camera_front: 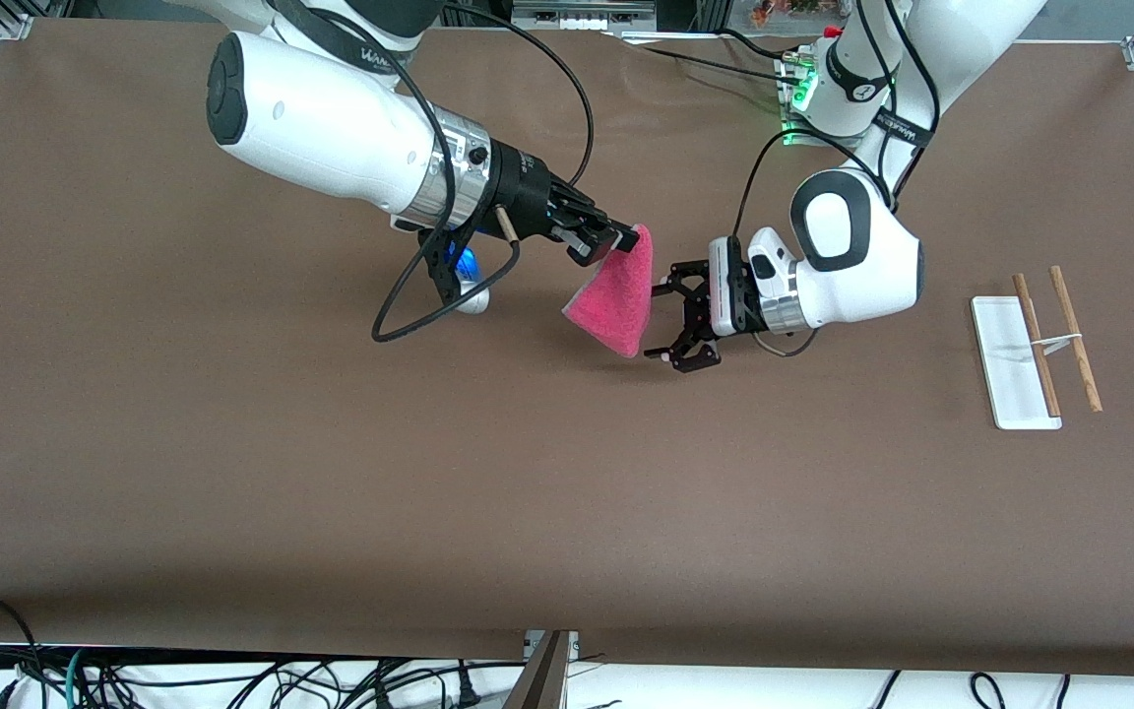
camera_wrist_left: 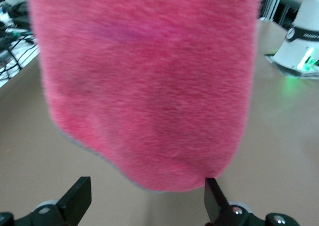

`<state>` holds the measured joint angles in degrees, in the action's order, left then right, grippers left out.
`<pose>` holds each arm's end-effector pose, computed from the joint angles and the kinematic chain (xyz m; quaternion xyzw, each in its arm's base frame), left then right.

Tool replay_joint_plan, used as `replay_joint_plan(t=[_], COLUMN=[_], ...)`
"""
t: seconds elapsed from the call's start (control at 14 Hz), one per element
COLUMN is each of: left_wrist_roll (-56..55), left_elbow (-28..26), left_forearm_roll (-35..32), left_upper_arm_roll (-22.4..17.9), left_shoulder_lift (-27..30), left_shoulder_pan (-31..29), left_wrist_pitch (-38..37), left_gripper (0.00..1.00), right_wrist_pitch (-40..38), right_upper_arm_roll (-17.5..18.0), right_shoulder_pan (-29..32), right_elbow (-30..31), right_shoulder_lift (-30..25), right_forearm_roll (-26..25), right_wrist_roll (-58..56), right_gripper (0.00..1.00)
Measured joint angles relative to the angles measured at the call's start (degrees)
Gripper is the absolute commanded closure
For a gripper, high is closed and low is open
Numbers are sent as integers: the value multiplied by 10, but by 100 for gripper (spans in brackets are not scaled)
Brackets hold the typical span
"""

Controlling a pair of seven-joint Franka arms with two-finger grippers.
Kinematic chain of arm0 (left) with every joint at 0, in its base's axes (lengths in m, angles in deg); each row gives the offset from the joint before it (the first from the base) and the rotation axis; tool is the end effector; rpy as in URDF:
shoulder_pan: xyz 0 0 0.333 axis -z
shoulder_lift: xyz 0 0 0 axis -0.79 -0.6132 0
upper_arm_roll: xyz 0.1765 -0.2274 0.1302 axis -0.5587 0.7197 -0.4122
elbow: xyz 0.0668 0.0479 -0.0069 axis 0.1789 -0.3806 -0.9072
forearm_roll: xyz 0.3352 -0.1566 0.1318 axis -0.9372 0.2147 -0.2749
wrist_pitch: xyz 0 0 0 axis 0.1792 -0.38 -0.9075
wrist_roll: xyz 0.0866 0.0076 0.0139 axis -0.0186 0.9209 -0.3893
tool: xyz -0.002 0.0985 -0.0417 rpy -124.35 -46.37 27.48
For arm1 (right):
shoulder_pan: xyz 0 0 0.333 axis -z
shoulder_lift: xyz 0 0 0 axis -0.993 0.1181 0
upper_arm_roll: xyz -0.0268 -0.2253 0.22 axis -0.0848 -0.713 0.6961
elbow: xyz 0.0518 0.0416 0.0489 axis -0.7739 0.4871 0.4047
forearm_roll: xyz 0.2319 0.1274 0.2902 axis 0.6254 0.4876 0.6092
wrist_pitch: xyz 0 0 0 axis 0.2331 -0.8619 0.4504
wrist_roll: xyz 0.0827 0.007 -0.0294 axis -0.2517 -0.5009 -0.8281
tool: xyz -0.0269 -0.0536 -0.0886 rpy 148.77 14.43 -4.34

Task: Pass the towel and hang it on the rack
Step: 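Hold the towel up with the right gripper while the left gripper approaches, then grasp the towel with the left gripper while the right gripper releases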

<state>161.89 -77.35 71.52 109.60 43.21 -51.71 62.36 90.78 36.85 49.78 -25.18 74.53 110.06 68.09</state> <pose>0.5474 -0.2662 0.2846 0.6290 -0.6096 0.3261 0.3555 0.5764 0.4571 0.5943 -0.8055 0.4144 0.2147 0.3651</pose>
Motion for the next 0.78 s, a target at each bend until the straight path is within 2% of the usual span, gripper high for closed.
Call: replay_joint_plan(t=[0.07,0.21,0.28,0.43,0.5,0.78], left_wrist_roll=[18,47,53,58,59,60], left_elbow=[-3,-3,-3,-3,-3,-3], left_forearm_roll=[18,41,49,61,63,63], left_upper_arm_roll=[0,0,0,0,0,-1], left_shoulder_lift=[0,0,0,0,0,-1], left_shoulder_pan=[0,-1,-2,-3,-3,-4], left_wrist_pitch=[-18,-40,-47,-53,-53,-53], left_gripper=[14,14,19,43,50,65], right_wrist_pitch=[0,0,0,0,0,0], right_upper_arm_roll=[0,0,0,0,0,0], right_shoulder_pan=[0,1,1,1,1,1], right_elbow=[0,0,0,0,0,0], right_shoulder_lift=[0,0,0,0,0,0], right_forearm_roll=[0,0,0,0,0,0], right_wrist_roll=[0,0,0,0,0,0], right_gripper=[100,100,100,100,100,100])
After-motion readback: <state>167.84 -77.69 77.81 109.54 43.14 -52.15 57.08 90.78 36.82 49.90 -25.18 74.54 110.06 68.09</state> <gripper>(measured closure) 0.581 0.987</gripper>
